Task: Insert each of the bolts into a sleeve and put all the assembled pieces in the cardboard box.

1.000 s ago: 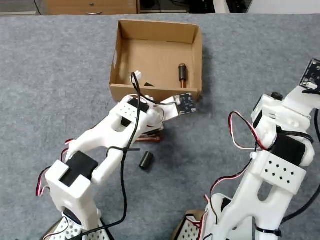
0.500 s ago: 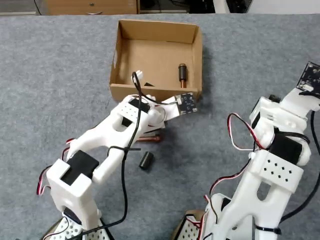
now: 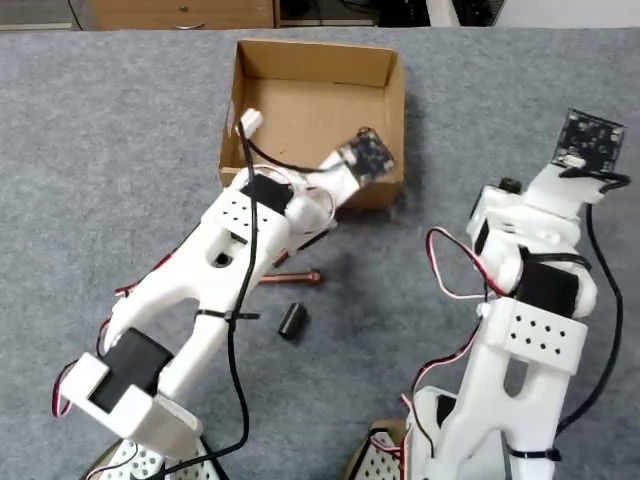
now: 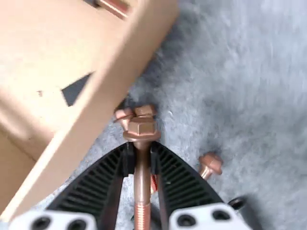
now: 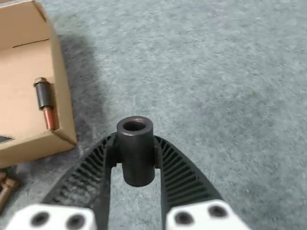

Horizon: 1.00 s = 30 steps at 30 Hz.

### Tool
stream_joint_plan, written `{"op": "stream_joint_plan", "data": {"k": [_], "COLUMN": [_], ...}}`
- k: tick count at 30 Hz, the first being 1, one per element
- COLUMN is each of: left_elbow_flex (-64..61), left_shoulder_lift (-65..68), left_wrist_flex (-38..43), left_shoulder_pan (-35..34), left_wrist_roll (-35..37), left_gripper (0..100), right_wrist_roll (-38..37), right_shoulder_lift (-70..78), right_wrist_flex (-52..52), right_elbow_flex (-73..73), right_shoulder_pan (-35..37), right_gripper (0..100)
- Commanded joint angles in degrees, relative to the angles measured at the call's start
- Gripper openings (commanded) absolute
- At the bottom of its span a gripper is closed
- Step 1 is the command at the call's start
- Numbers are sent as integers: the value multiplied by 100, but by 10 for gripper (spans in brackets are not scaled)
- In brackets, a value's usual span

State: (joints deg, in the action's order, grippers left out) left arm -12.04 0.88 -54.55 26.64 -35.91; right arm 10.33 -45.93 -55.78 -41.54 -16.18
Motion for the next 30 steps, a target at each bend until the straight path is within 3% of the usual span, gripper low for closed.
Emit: {"op": "stream_joint_plan", "data": {"k": [1,7,23,30], "left_elbow_flex": [624,1248,1925,2004], "left_shoulder_lift": [-418,-813,-2879,-3495], "left_wrist_flex": [-26,-70,-3191,-3868], "left_shoulder_pan": [-149,-589,-1960,-2567], "left_wrist_roll": [809,2092,4343,4879], "left_gripper": [18,18,18,18], "right_wrist_roll": [185,369,413,413], "right_shoulder_lift": [-75,-75,-40,-75], "right_wrist_flex": [-18,0,-457,-1002], "right_elbow_flex": [312,426,1200,1218], "right_shoulder_pan": [154,295,1886,2835], "right_gripper": [2,2,2,2]}}
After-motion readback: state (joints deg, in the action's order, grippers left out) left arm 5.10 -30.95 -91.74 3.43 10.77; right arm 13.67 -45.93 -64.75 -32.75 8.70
